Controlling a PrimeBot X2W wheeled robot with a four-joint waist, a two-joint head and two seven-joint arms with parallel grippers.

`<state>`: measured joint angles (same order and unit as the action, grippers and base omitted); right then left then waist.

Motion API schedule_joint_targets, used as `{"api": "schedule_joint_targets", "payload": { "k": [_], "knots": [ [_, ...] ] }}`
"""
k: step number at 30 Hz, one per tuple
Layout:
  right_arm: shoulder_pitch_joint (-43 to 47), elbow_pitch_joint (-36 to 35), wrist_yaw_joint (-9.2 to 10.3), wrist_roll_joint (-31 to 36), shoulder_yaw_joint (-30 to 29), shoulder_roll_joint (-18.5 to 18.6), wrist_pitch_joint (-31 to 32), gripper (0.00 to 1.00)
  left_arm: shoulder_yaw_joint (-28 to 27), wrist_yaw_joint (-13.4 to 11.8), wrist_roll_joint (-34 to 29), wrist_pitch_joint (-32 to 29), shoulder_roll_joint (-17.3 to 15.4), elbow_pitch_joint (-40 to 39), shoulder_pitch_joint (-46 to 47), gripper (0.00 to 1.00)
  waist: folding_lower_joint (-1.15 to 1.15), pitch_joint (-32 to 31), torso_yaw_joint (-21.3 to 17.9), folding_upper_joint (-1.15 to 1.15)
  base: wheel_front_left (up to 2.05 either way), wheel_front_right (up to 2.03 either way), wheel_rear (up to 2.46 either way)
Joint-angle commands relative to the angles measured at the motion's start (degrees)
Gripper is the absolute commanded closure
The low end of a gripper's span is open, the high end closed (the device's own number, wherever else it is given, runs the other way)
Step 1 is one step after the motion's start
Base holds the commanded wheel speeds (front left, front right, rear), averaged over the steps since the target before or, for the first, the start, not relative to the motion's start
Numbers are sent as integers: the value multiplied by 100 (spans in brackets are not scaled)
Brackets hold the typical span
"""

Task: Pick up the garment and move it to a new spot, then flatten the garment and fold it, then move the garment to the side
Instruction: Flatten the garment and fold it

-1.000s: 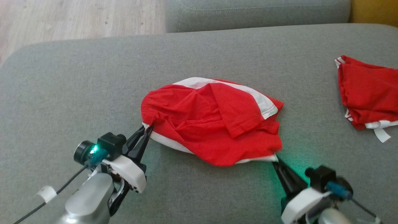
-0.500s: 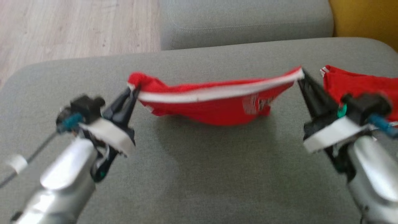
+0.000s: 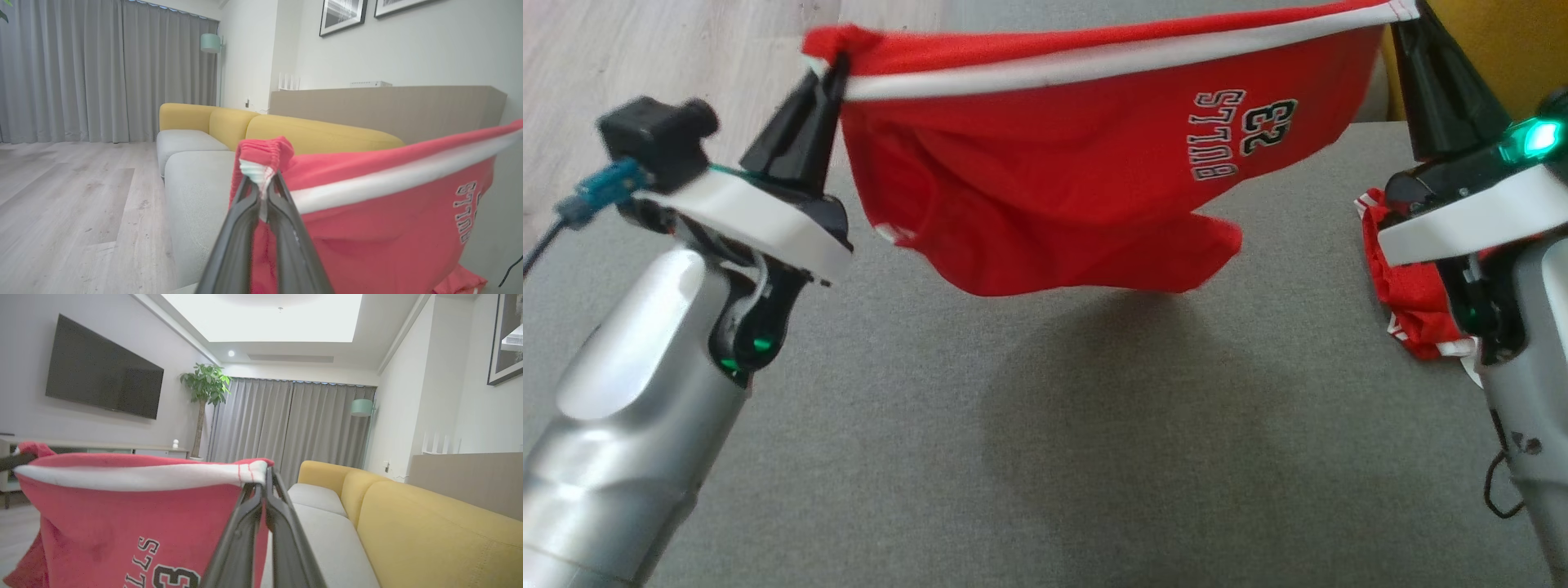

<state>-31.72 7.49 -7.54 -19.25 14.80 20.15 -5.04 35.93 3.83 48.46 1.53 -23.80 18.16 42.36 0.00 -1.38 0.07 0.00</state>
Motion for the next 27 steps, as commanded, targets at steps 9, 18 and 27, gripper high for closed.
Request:
{"api": "schedule_joint_targets", "payload": {
  "k": [9,18,27],
  "knots": [
    [131,-381,5,716,-442,-293,592,100,-379,-241,230,-162,-372,-651,-9,100,0,317,-55,0,0,0,0],
    [-1410,293,5,621,43,-200,902,100,-559,-109,458,-808,-386,39,1228,100,0,1499,-196,0,0,0,0],
    [-4373,2643,5,1107,142,-355,-8,100,-794,51,-88,-288,-201,1809,3801,100,0,2865,-298,0,0,0,0]
  ]
}}
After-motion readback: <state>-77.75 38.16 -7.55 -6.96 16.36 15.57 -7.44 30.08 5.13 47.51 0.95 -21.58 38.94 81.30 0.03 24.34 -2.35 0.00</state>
